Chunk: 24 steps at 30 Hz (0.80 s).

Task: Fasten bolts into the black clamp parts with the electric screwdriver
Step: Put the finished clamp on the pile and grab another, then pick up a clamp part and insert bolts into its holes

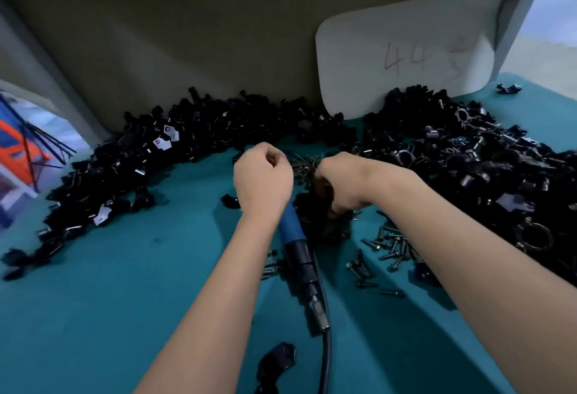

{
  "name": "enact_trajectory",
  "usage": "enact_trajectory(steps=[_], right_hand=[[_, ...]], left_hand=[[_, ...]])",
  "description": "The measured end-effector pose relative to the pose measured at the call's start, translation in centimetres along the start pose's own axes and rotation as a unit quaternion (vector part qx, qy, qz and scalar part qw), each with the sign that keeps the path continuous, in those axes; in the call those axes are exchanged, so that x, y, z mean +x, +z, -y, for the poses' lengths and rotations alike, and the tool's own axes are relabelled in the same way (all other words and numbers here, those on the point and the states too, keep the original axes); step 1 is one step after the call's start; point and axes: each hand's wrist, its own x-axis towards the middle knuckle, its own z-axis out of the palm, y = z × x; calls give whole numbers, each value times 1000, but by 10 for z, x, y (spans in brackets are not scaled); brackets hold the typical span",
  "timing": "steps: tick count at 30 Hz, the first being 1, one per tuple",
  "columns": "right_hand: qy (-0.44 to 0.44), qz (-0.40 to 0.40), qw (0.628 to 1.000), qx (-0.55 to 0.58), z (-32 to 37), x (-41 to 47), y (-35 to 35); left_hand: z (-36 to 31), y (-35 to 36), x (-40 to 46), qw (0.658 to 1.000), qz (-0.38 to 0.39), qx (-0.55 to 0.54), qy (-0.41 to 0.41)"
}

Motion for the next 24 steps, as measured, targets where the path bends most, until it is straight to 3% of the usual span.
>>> enact_trajectory(steps=[6, 9, 13, 16, 20, 24], right_hand=[[6, -4, 998, 57, -7, 7, 0], [12, 17, 997, 73, -3, 10, 1], [35, -12, 996, 80, 7, 16, 6], [62, -19, 993, 103, 7, 15, 5], [120, -102, 965, 208, -4, 5, 7], [162, -246, 903, 312, -11, -7, 12]], left_hand=[[46, -23, 28, 995, -51, 80, -39], [66, -29, 48, 988, -6, 125, -86], [74, -23, 67, 986, 76, 131, -65], [73, -18, 72, 989, 58, 126, -51], [71, -19, 71, 992, -7, 97, -83], [61, -28, 55, 985, -102, -76, -118]])
